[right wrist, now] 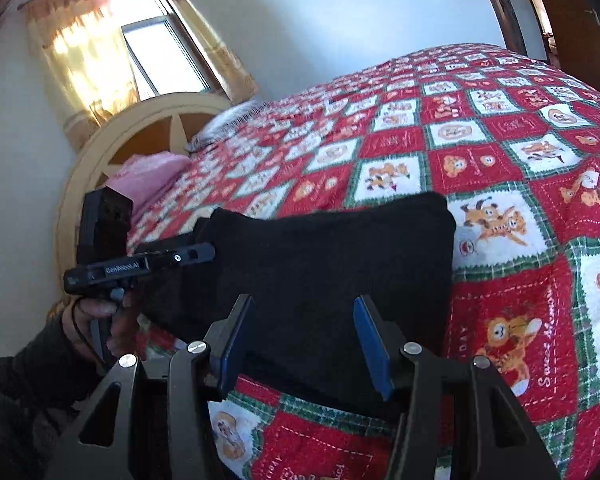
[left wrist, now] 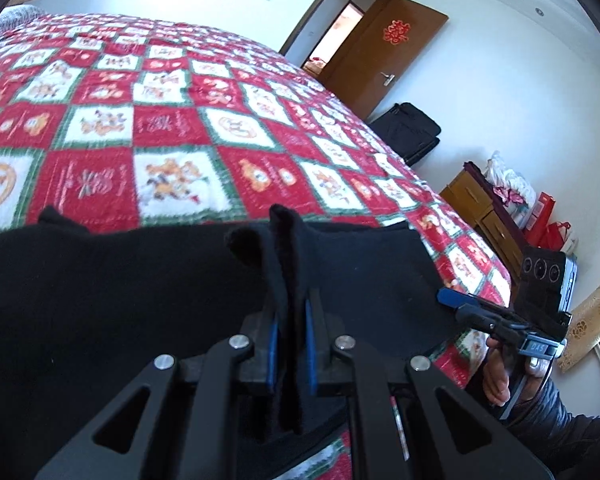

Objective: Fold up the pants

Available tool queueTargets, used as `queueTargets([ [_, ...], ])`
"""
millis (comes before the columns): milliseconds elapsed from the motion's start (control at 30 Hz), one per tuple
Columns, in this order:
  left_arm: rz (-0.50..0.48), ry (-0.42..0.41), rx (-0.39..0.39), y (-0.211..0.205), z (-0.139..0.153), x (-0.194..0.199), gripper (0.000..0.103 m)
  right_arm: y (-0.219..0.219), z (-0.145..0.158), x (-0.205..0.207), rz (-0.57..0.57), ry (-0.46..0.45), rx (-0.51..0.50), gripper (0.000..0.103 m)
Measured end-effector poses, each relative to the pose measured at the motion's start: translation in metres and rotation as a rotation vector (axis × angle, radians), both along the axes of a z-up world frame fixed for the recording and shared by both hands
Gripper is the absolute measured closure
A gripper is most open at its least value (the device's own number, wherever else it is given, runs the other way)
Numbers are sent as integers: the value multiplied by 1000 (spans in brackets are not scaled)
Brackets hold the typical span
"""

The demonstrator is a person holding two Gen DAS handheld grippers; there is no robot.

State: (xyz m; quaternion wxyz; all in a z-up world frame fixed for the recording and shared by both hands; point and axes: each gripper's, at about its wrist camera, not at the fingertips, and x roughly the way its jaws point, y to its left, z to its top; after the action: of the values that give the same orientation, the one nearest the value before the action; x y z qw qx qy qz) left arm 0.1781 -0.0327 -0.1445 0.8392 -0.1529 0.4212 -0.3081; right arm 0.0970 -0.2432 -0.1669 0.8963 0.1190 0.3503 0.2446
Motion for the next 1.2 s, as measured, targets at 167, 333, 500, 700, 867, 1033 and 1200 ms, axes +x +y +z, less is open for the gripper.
queueTargets([
  [167,10,-34,73,-6,-6,-5,88,-1,-12,7,-12,65,-24,49],
  [333,21,-73,155,-12,-4,-8,78,2,7,5,-31,2,-58,49],
  [500,24,-102,240,-18,-2,-13,71,6,18,32,-54,-1,-62,39],
  [700,15,-116,268,-23,-3,-15,65,1,-5,67,-90,103,-63,38],
  [867,17,-109,250,-22,-3,-14,63,7,12,48,-109,59,-85,38],
  [1033,9,-102,234,-23,-2,-15,55,51,12,18,47,47,-72,38],
  [1200,-3,-105,235,-25,-1,-18,50,91,-18,11,172,111,-155,38],
])
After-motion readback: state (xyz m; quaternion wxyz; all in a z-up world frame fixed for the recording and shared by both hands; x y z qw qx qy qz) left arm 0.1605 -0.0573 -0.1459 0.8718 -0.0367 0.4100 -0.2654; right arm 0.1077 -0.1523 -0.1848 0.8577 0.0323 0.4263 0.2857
